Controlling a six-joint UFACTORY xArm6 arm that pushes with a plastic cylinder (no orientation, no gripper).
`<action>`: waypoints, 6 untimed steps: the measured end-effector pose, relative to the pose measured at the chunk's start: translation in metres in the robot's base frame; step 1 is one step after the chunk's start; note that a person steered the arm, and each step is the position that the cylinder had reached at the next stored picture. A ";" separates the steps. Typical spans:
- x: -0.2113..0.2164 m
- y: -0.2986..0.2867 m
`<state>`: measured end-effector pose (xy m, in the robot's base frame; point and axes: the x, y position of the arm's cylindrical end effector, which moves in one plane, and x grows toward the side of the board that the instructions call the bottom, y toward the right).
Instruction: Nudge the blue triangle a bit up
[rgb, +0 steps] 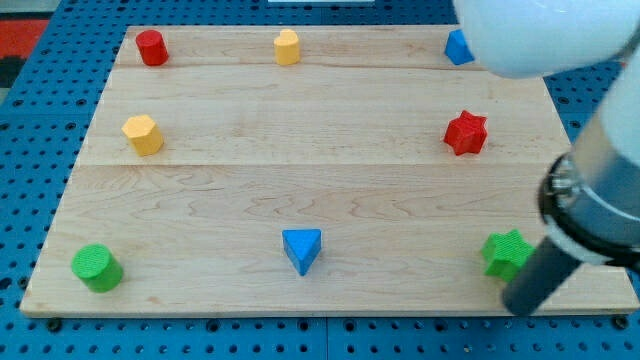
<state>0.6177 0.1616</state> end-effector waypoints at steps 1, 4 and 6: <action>-0.040 -0.042; -0.032 -0.157; -0.070 -0.183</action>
